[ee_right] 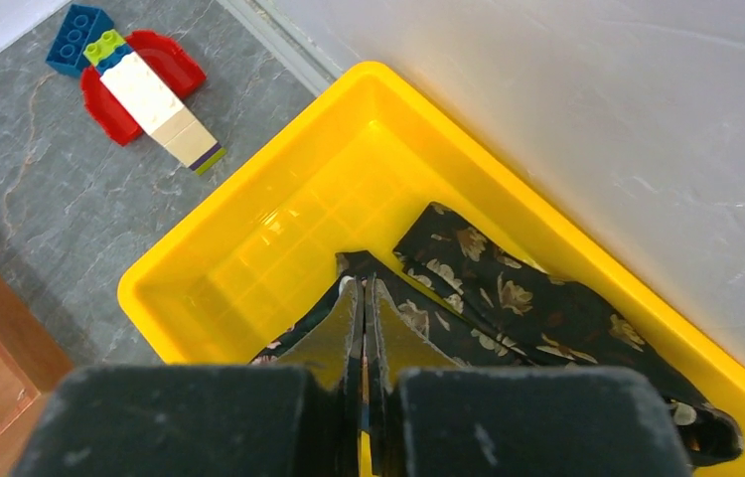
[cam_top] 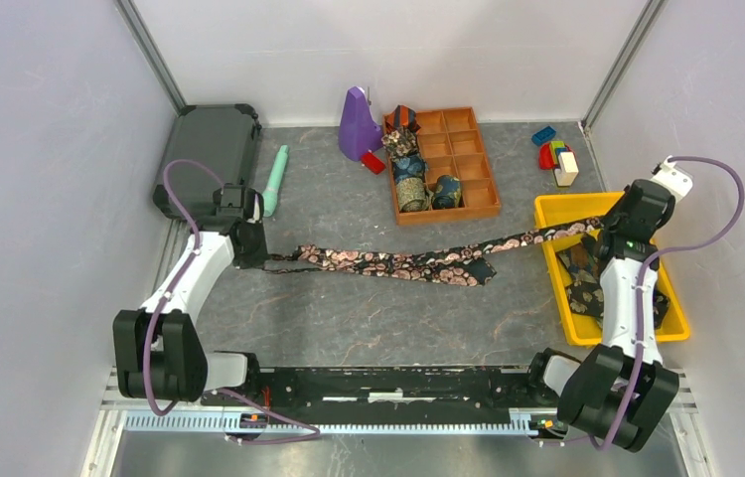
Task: Roll the ties
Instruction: Flatten out the tie at the center of the board.
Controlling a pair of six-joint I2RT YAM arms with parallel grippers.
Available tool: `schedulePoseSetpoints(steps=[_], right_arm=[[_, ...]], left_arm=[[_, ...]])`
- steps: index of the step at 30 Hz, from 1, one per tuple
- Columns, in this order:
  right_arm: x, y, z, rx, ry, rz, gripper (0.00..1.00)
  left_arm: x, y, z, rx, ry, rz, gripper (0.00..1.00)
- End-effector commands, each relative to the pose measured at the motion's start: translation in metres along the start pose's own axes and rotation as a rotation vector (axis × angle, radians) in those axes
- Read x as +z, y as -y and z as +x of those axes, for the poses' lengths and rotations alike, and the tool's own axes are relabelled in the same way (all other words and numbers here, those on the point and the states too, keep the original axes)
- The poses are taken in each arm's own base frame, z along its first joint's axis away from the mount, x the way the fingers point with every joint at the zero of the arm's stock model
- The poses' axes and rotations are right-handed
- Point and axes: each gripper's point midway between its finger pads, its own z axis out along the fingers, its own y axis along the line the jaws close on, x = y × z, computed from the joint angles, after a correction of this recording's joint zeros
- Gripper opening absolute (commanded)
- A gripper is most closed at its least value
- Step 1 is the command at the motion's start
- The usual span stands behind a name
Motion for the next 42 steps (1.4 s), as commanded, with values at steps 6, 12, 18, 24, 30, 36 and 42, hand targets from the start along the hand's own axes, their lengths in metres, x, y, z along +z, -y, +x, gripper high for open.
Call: schedulePoseSetpoints(steps=[6,12,18,24,30,36,42], right_arm=[[-0.007,-0.053,0.010,-0.027,-0.055,-0.257,0.49],[-0.075,-0.137,0.017,-0.125,-0.026,-0.515,0.56],[-0.177,-0.244,0.095,-0.198,-0.098,-0.960,0.49],[-0.241,-0.308,0.179,-0.390,-0.205,-1.169,0.45],[-0.244,-0.335,0.246,-0.495,-0.307,-1.212,0.37],[-0.224,-0.330,0.293,-0.586,-0.373,-1.169,0.33],[-0.209,-0.314,0.317,-0.644,-0.404,-1.122,0.31]], left_arm=[[-0.003,0.016,-0.012,-0.078,0.016,0.083,0.02],[-0.004,0.020,-0.010,-0.076,0.011,0.105,0.02],[-0.004,0.019,-0.009,-0.066,0.011,0.101,0.02],[-0.004,0.009,-0.010,-0.053,0.021,0.028,0.02],[-0.017,-0.009,-0.013,-0.001,0.050,-0.143,0.02],[-0.028,0.035,-0.009,-0.032,0.019,0.105,0.02],[-0.053,0.107,-0.013,-0.126,0.017,0.523,0.02]])
